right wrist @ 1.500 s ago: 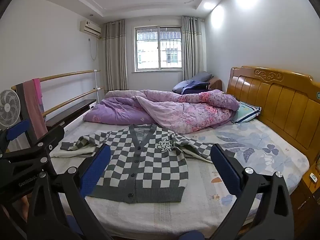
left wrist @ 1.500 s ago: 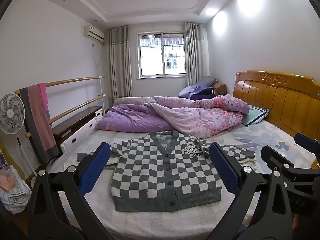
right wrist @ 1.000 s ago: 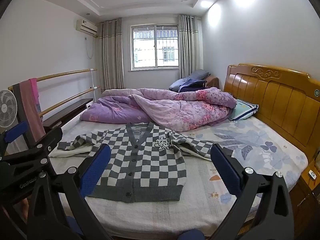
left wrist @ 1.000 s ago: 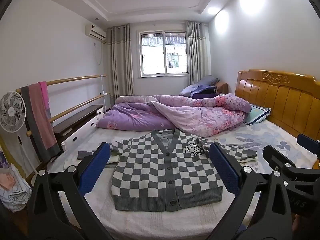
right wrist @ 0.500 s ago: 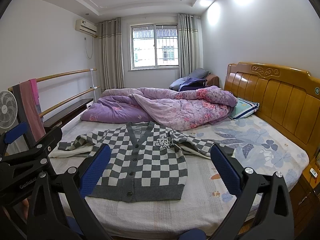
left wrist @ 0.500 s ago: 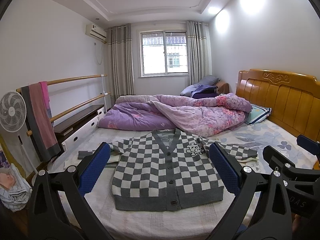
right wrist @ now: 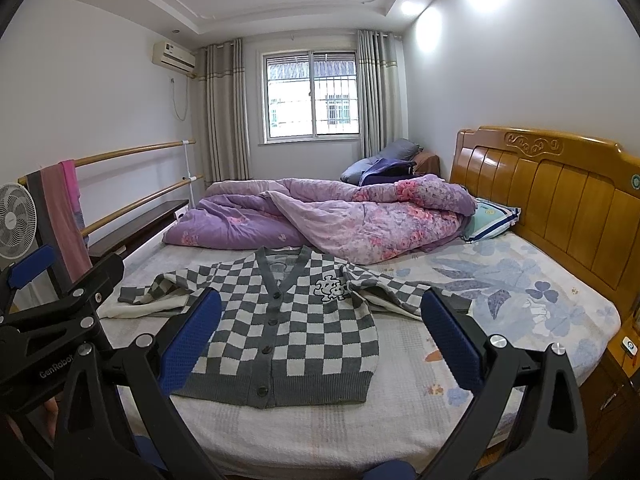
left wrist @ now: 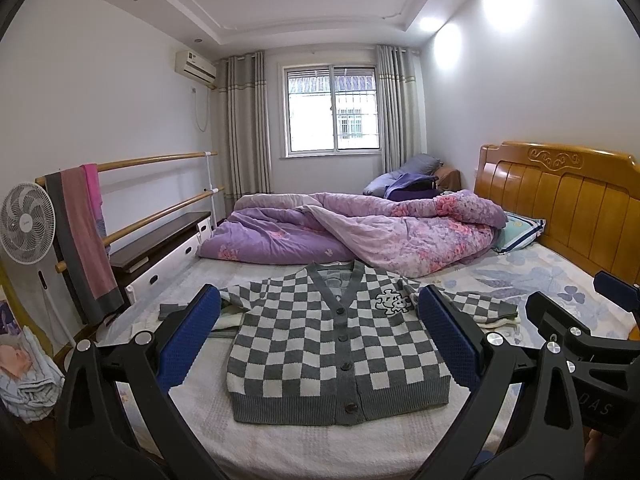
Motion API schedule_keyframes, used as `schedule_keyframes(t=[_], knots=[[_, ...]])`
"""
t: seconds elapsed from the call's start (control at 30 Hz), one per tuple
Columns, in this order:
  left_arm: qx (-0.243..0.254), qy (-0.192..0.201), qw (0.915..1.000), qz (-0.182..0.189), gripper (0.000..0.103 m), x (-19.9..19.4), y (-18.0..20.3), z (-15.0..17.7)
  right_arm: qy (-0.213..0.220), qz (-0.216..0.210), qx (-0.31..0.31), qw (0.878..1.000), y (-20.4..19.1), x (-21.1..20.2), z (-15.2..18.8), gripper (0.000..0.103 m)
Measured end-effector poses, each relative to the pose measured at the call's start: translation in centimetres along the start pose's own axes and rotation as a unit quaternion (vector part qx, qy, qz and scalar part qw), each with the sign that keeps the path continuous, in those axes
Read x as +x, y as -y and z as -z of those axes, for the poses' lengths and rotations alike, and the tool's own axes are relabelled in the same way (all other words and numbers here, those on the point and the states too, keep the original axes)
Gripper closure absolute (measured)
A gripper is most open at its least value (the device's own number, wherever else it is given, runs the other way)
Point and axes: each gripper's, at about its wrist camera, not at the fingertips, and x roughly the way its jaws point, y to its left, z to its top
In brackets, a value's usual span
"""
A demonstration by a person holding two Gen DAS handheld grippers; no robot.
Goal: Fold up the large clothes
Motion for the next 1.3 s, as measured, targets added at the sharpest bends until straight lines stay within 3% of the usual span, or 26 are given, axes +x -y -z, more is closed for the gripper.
schedule_keyframes(t=[1.3], knots=[[-0.005,-0.004,1.0000,0.000,0.005,0.31,-0.85,0.17,0.000,-0.002,-0.001,1.000,-0.05,0.13,-0.14,0.007]])
